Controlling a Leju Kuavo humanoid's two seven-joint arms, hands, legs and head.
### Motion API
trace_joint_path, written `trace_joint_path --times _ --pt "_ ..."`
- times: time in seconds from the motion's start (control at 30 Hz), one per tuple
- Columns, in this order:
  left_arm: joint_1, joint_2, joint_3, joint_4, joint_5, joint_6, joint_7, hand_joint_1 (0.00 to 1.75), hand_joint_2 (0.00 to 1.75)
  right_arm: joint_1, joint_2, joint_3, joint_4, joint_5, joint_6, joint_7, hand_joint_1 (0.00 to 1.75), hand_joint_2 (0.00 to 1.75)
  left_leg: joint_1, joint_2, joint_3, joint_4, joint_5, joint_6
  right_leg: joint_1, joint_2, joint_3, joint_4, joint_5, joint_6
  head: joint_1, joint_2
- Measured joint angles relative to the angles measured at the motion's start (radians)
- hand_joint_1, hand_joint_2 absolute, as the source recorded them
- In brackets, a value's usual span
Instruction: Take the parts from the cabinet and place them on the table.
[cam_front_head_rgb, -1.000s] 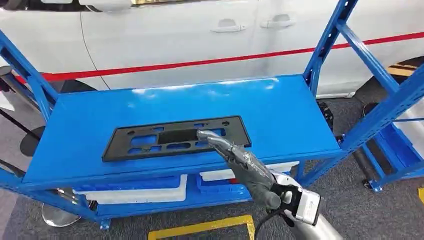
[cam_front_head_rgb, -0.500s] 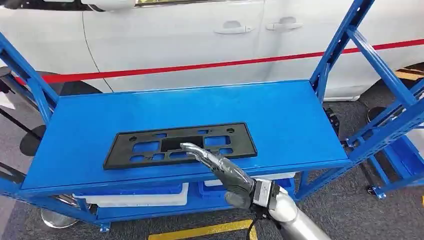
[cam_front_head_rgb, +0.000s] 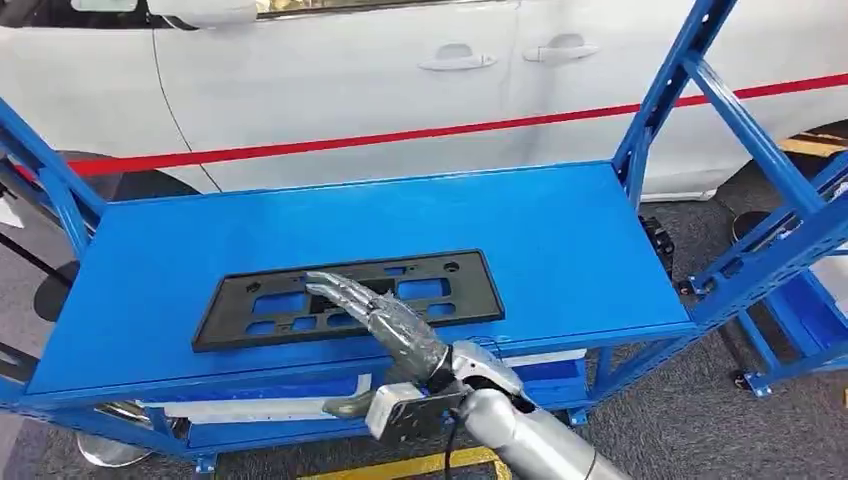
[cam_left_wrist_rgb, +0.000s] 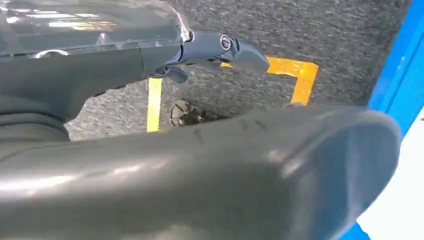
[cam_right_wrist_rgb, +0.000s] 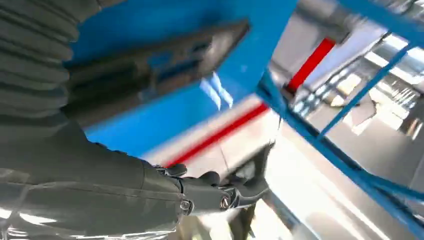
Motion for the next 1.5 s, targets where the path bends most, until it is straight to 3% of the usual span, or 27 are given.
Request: trace_joint_path --times 0.13,0.23,0.27,0.3,0.33,0.4,0.43,0.47,0.57,0.63,0.73,0.77,0.8,0.83,0.9,0.93,0.97,1.0,1.13,1.17,1.23,1.3,1.33,1.37,1.43,1.47,1.5 --pt "0.0 -0.008 0.0 0.0 0.0 0.009 0.0 0.0 0.0 -0.042 0.053 0.049 0.061 0.151 -0.113 0.063 0.0 1.75 0.006 -0.001 0.006 -0.009 0.004 0.019 -0.003 -0.001 -0.002 0.017 -0.019 0.015 0.0 0.0" --pt "0.0 -0.008 0.0 0.0 0.0 0.012 0.0 0.0 0.0 -0.069 0.096 0.086 0.14 0.239 -0.181 0.106 0.0 1.75 0.005 0.001 0.006 -0.009 0.001 0.028 -0.009 -0.002 -0.115 0.239 -0.125 0.027 0.002 0.0" --pt "0.0 -0.008 0.0 0.0 0.0 0.014 0.0 0.0 0.0 -0.071 0.105 0.097 0.163 0.27 -0.198 0.126 0.0 1.75 0.005 0.001 0.007 -0.009 0.0 0.029 -0.009 -0.002 -0.148 0.3 -0.137 0.028 0.002 0.0" --pt "0.002 -0.008 0.0 0.001 0.0 0.014 0.0 0.0 0.0 -0.077 0.114 0.109 0.192 0.309 -0.219 0.153 0.0 1.75 0.004 -0.001 0.008 -0.009 0.0 0.029 -0.009 -0.002 -0.16 0.312 -0.126 0.028 0.002 0.0" --pt "0.002 -0.008 -0.001 0.001 0.0 0.014 0.0 0.0 0.0 -0.086 0.128 0.12 0.228 0.362 -0.252 0.185 0.0 1.75 0.004 -0.003 0.009 -0.009 -0.001 0.028 -0.009 -0.002 -0.149 0.278 -0.093 0.025 0.002 0.0" --pt "0.0 -0.008 -0.005 0.001 0.0 0.014 0.0 0.0 0.0 -0.111 0.163 0.138 0.304 0.448 -0.314 0.232 0.0 1.75 0.002 -0.005 0.015 -0.009 -0.003 0.024 -0.004 -0.001 -0.068 0.104 0.005 0.008 0.002 0.0" --pt "0.0 -0.008 -0.006 0.001 0.0 0.014 0.001 0.0 0.0 -0.12 0.176 0.144 0.33 0.467 -0.331 0.24 0.0 1.75 0.002 -0.005 0.017 -0.01 -0.005 0.022 0.0 -0.001 -0.033 0.027 0.031 -0.002 0.002 0.0" --pt "-0.002 -0.011 -0.007 0.001 0.0 0.014 0.001 0.0 0.0 -0.128 0.186 0.152 0.354 0.474 -0.339 0.244 0.0 1.75 -0.005 -0.005 0.015 -0.007 -0.008 0.016 0.004 -0.003 -0.021 0.002 0.017 -0.006 0.0 0.0" --pt "-0.001 -0.01 -0.011 0.001 0.0 0.014 0.004 0.0 0.0 -0.14 0.211 0.168 0.423 0.485 -0.342 0.247 0.0 1.75 0.003 -0.004 0.019 -0.016 -0.006 0.0 0.01 0.0 -0.023 -0.001 0.018 -0.009 0.002 0.0" --pt "-0.003 -0.008 -0.016 0.001 0.0 0.014 0.006 0.0 0.0 -0.151 0.232 0.171 0.47 0.514 -0.342 0.275 0.0 1.75 0.003 -0.002 0.018 -0.002 -0.019 -0.01 -0.003 -0.002 -0.007 -0.026 0.03 -0.017 0.002 0.0" --pt "-0.005 -0.007 -0.022 0.001 0.0 0.014 0.013 0.0 0.0 -0.166 0.261 0.187 0.545 0.57 -0.354 0.302 0.0 1.75 0.004 -0.001 -0.076 0.197 -0.124 -0.019 -0.004 -0.004 -0.003 -0.029 0.028 -0.026 -0.001 0.0" --pt "-0.004 -0.007 -0.023 0.001 0.0 0.014 0.015 0.0 0.0 -0.166 0.267 0.192 0.571 0.582 -0.355 0.307 0.0 1.75 0.005 -0.001 -0.109 0.263 -0.143 -0.023 -0.004 -0.005 -0.002 -0.028 0.027 -0.027 -0.001 0.0" --pt "-0.003 -0.007 -0.023 0.001 0.0 0.014 0.018 0.0 0.0 -0.164 0.272 0.197 0.598 0.591 -0.354 0.312 0.0 1.75 0.007 -0.001 -0.127 0.29 -0.139 -0.026 -0.003 -0.004 -0.002 -0.027 0.026 -0.027 -0.001 0.0" --pt "-0.002 -0.006 -0.023 0.001 0.0 0.015 0.019 0.0 0.0 -0.165 0.278 0.202 0.616 0.598 -0.353 0.314 0.0 1.75 0.009 0.0 -0.12 0.266 -0.112 -0.029 -0.004 -0.003 -0.001 -0.026 0.024 -0.026 -0.001 0.0" --pt "-0.004 -0.002 -0.023 0.001 0.0 0.016 0.019 0.0 0.0 -0.166 0.29 0.211 0.639 0.601 -0.346 0.317 0.0 1.75 0.015 0.001 -0.044 0.102 -0.016 -0.033 -0.008 -0.001 0.003 -0.017 0.015 -0.018 -0.001 0.0" --pt "-0.004 -0.001 -0.023 0.001 0.0 0.016 0.019 0.0 0.0 -0.167 0.294 0.215 0.644 0.602 -0.341 0.318 0.0 1.75 0.019 0.003 -0.01 0.029 0.015 -0.035 -0.008 0.0 0.003 -0.01 0.009 -0.014 -0.001 0.0" --pt "-0.006 -0.002 -0.023 0.001 0.0 0.016 0.019 0.0 0.0 -0.17 0.299 0.219 0.65 0.602 -0.339 0.319 0.0 1.75 0.012 0.0 0.008 0.001 -0.005 -0.034 -0.001 0.001 -0.002 -0.001 0.003 -0.005 -0.002 0.0" --pt "-0.008 -0.001 -0.024 0.001 0.0 0.016 0.019 0.0 0.0 -0.172 0.301 0.224 0.655 0.602 -0.333 0.323 0.0 1.75 0.012 -0.003 0.004 0.0 -0.001 -0.017 0.0 0.001 -0.005 0.003 0.003 -0.003 -0.002 0.0" --pt "-0.006 -0.001 -0.027 0.001 0.0 0.016 0.021 0.0 0.0 -0.176 0.307 0.233 0.666 0.592 -0.32 0.342 0.0 1.75 0.014 -0.002 0.004 -0.004 0.002 0.007 -0.003 0.001 -0.006 0.008 -0.006 0.014 -0.002 0.0" --pt "-0.007 -0.001 -0.03 0.001 0.0 0.016 0.021 0.0 0.0 -0.179 0.309 0.236 0.666 0.589 -0.314 0.352 0.0 1.75 0.015 -0.002 0.004 -0.004 0.002 0.011 -0.006 0.0 -0.02 0.042 -0.032 0.019 -0.001 0.0" --pt "-0.009 0.001 -0.032 0.001 0.0 0.015 0.022 0.0 0.0 -0.183 0.309 0.245 0.668 0.585 -0.31 0.372 0.0 1.75 0.013 0.0 0.003 -0.004 0.001 0.017 -0.009 -0.001 -0.092 0.193 -0.107 0.025 -0.001 0.0" --pt "-0.009 0.004 -0.037 0.002 0.0 0.014 0.024 0.0 0.0 -0.182 0.309 0.253 0.673 0.576 -0.309 0.39 0.0 1.75 0.012 0.0 0.003 -0.004 0.001 0.018 -0.009 -0.001 -0.155 0.312 -0.138 0.027 -0.001 0.0" --pt "-0.009 0.005 -0.04 0.002 -0.001 0.014 0.025 0.0 0.0 -0.183 0.309 0.255 0.676 0.57 -0.311 0.399 0.0 1.75 0.011 -0.001 0.003 -0.004 0.0 0.018 -0.009 -0.001 -0.157 0.309 -0.12 0.024 -0.001 0.0" --pt "-0.009 0.005 -0.042 0.002 -0.001 0.014 0.025 0.0 0.0 -0.185 0.309 0.256 0.679 0.567 -0.314 0.41 0.0 1.75 0.01 -0.002 0.004 -0.004 0.0 0.018 -0.008 -0.001 -0.136 0.257 -0.081 0.019 -0.001 0.0" --pt "-0.011 0.005 -0.047 0.002 -0.002 0.013 0.027 0.0 0.0 -0.201 0.309 0.257 0.685 0.554 -0.323 0.428 0.0 1.75 0.008 -0.004 0.009 -0.004 -0.001 0.017 -0.002 0.0 -0.05 0.074 0.013 0.001 -0.001 0.0" --pt "-0.011 0.003 -0.049 0.002 -0.002 0.013 0.027 0.0 0.0 -0.212 0.309 0.257 0.689 0.55 -0.327 0.434 0.0 1.75 0.01 -0.003 0.007 -0.004 -0.002 0.016 0.004 -0.001 -0.027 0.017 0.015 -0.01 -0.001 0.0" --pt "-0.013 0.003 -0.052 0.002 -0.002 0.013 0.027 0.0 0.0 -0.223 0.309 0.257 0.695 0.544 -0.331 0.441 0.0 1.75 0.003 -0.004 0.003 -0.001 -0.003 0.008 0.007 -0.002 -0.023 0.003 0.015 -0.01 -0.002 0.0"
